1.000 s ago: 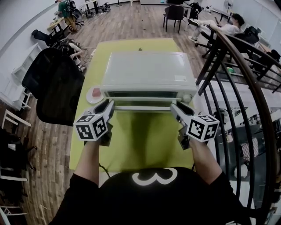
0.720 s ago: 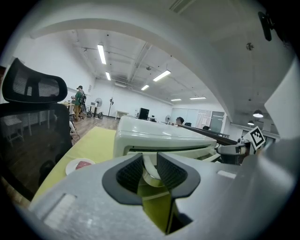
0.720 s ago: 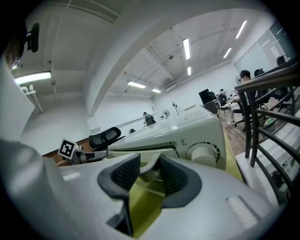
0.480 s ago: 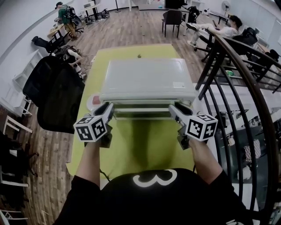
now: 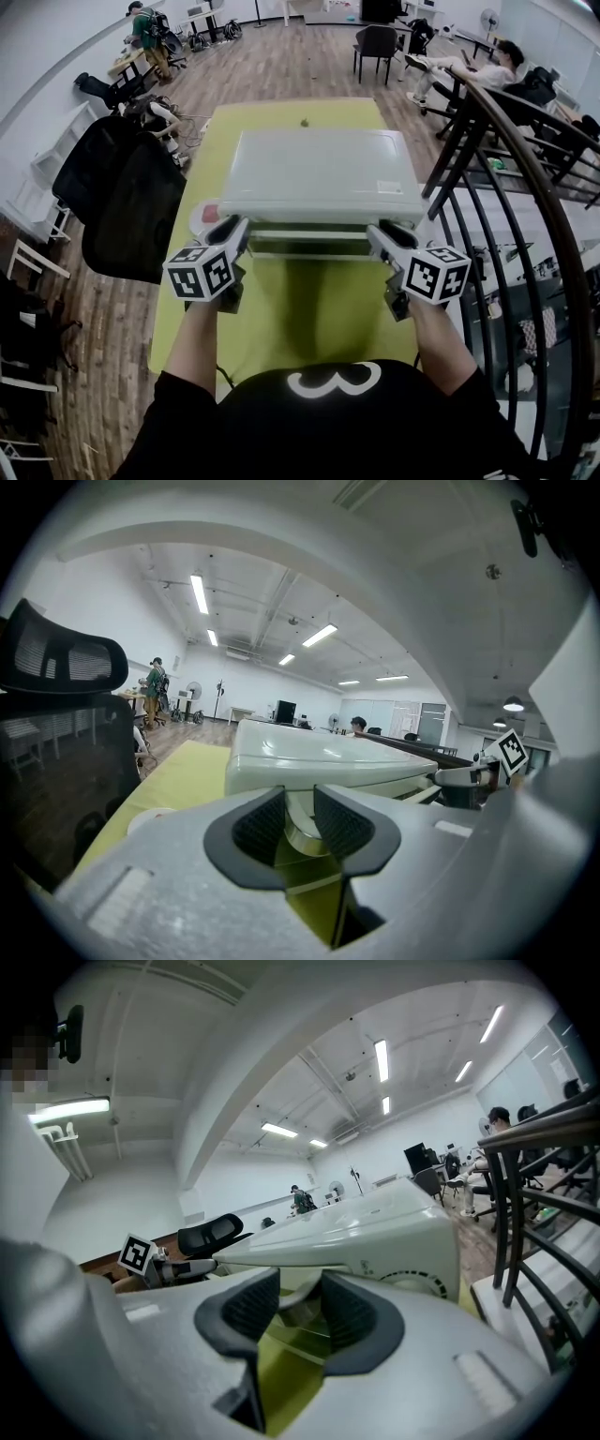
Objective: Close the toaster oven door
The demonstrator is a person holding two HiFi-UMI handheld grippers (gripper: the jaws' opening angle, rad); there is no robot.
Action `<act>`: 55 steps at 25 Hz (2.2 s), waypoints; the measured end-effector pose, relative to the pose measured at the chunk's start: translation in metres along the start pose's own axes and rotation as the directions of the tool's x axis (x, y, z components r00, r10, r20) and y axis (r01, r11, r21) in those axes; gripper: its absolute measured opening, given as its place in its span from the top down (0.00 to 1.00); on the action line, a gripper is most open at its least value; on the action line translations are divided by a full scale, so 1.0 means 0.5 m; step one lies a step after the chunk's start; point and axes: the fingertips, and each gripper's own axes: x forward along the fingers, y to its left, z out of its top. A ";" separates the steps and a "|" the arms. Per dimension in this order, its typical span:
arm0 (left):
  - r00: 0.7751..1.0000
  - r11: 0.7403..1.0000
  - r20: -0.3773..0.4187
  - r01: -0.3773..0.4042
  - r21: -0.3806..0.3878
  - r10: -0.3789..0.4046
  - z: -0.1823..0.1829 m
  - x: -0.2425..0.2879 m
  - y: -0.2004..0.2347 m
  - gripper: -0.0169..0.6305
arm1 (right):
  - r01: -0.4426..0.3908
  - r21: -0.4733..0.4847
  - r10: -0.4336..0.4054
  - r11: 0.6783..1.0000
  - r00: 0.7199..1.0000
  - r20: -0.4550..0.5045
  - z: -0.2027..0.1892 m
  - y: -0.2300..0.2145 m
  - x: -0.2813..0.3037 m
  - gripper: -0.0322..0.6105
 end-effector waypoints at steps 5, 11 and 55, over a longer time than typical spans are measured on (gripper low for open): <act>1.000 1.000 -0.003 -0.001 0.010 0.001 -0.001 -0.013 -0.004 0.81 | 0.006 -0.058 -0.005 0.998 1.000 0.013 0.005 0.007 -0.013 0.74; 0.999 0.999 0.022 0.049 0.011 -0.049 0.013 -0.073 -0.048 0.81 | -0.009 -0.143 0.017 0.990 0.999 0.048 0.020 0.072 -0.064 0.76; 0.912 0.912 0.036 0.409 0.014 -0.409 -0.075 -0.377 -0.319 0.96 | -0.200 -0.181 0.213 0.963 0.975 0.060 -0.151 0.423 -0.243 0.95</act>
